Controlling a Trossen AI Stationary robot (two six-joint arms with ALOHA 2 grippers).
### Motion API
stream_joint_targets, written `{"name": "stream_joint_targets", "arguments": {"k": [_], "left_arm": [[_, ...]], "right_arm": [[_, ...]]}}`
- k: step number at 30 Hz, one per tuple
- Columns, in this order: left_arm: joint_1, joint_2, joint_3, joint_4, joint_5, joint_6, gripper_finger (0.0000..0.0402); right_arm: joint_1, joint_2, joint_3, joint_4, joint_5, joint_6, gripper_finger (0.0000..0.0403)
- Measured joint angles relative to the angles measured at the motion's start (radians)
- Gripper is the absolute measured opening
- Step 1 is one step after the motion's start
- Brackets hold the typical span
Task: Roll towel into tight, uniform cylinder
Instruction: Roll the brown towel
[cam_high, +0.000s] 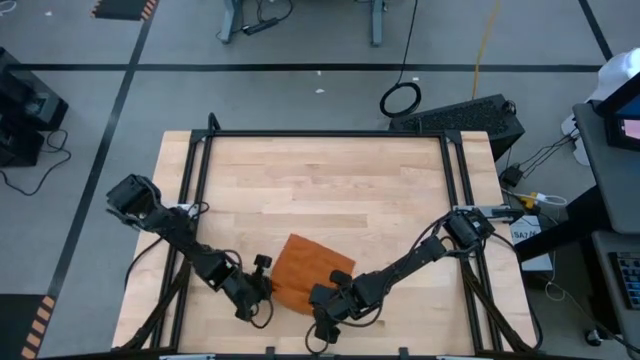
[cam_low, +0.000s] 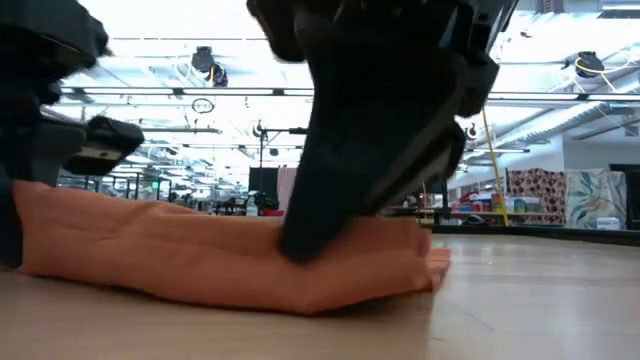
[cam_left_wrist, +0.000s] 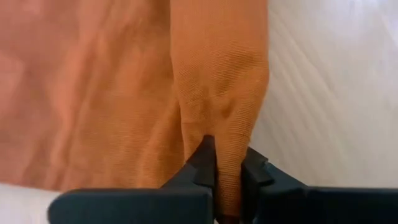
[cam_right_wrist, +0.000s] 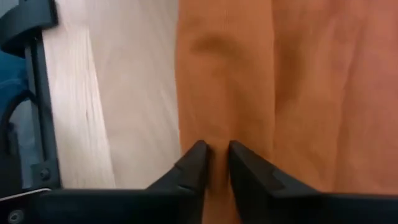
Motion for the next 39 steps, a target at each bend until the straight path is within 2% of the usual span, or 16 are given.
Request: {"name": "stream_joint_targets", "arguments": {"k": [4, 11, 17, 20, 28, 34, 39], "left_arm": [[0.036, -0.001, 0.001, 0.003, 0.112, -0.063, 0.0034], [0.121, -0.006, 0.002, 0.007, 0.294, -0.186, 0.0027], [0.182, -0.004, 0.0, 0.037, 0.436, -0.243, 0.0028], [0.215, -0.004, -0.001, 0.062, 0.51, -0.241, 0.0029], [0.253, -0.004, -0.001, 0.069, 0.52, -0.249, 0.003], [0.237, -0.004, -0.002, 0.071, 0.489, -0.294, 0.0031], [0.238, -0.004, -0.002, 0.073, 0.455, -0.294, 0.0031]], "right_arm": [[0.03, -0.037, 0.0, -0.011, 0.136, -0.057, 0.01], [0.136, -0.059, 0.002, -0.009, 0.4, -0.14, 0.0166], [0.243, -0.003, 0.002, 0.045, 0.645, -0.128, 0.0202], [0.275, 0.038, 0.003, 0.09, 0.711, -0.137, 0.0221], [0.296, 0.153, 0.002, 0.091, 0.786, -0.065, 0.0265], [0.319, 0.164, 0.003, 0.013, 0.89, -0.039, 0.0261], [0.32, 0.163, 0.003, -0.068, 0.882, 0.025, 0.0254]]}}
